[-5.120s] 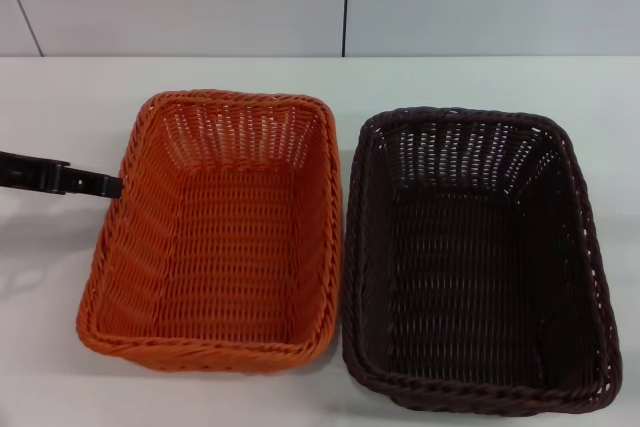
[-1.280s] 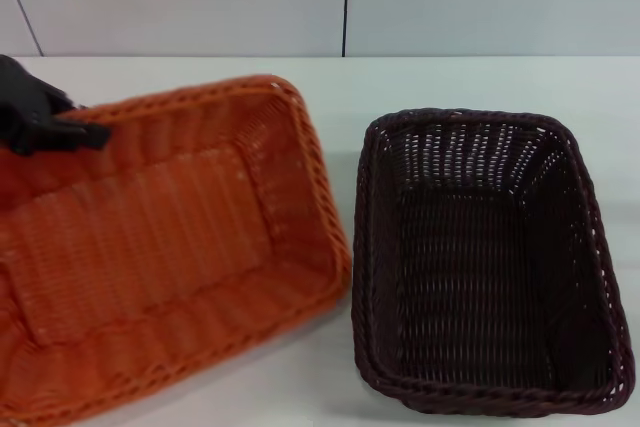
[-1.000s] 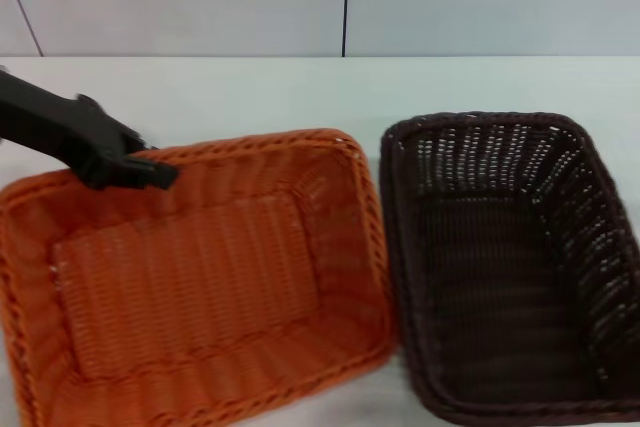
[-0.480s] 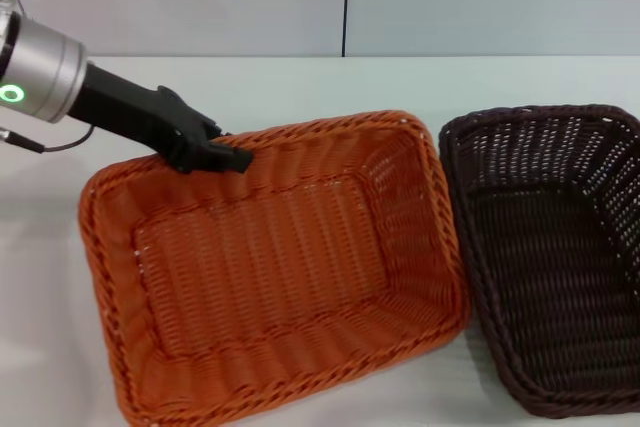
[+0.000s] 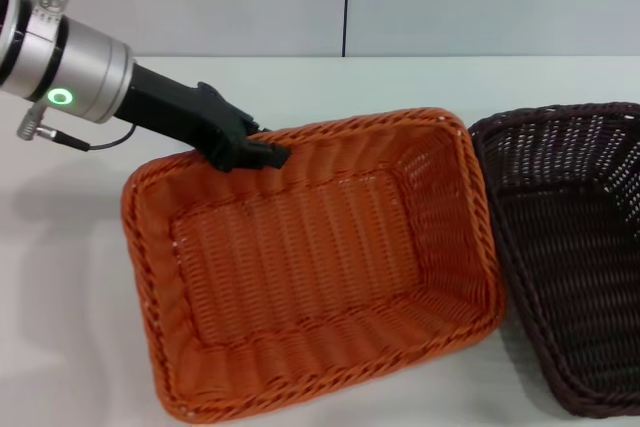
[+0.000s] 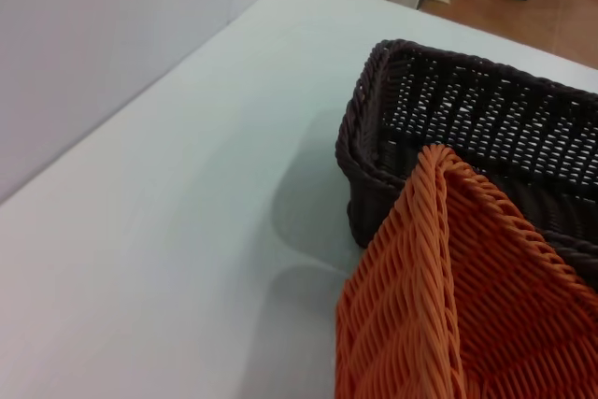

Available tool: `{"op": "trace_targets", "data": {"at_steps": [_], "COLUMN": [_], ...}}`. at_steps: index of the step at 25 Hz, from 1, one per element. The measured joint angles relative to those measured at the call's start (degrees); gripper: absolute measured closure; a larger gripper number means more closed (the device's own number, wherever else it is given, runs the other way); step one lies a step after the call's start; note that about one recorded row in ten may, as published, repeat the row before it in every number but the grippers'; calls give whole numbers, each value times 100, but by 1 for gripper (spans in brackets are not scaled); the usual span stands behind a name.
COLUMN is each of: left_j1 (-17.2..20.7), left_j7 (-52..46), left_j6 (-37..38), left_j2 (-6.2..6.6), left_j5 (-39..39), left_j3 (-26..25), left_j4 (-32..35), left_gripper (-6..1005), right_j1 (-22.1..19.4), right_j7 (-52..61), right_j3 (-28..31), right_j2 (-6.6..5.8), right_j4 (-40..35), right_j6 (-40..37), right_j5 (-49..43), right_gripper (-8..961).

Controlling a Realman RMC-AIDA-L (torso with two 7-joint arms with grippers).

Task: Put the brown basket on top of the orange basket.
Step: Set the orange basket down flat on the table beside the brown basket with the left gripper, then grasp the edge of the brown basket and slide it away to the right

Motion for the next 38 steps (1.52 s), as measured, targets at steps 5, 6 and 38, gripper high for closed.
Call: {"op": "trace_targets", "data": {"at_steps": [5, 6, 38], "left_j1": [-20, -25, 1212], "left_j7": [163, 176, 274], "left_j6": [-42, -42, -519], "left_j2": [-105, -124, -197], "left_j5": [-5, -6, -2358], "left_j3": [17, 25, 26], "left_j4": [13, 16, 1247], "left_gripper": [819, 819, 135], "right_j1": [-6, -6, -66], "right_j7": [1, 1, 537], "right_j3": [0, 0, -49], "right_j2": [0, 0, -87], "right_j4": [0, 1, -311], "right_j6": [3, 4, -20], "right_j5": [0, 0, -169], "right_gripper": [427, 427, 427]}}
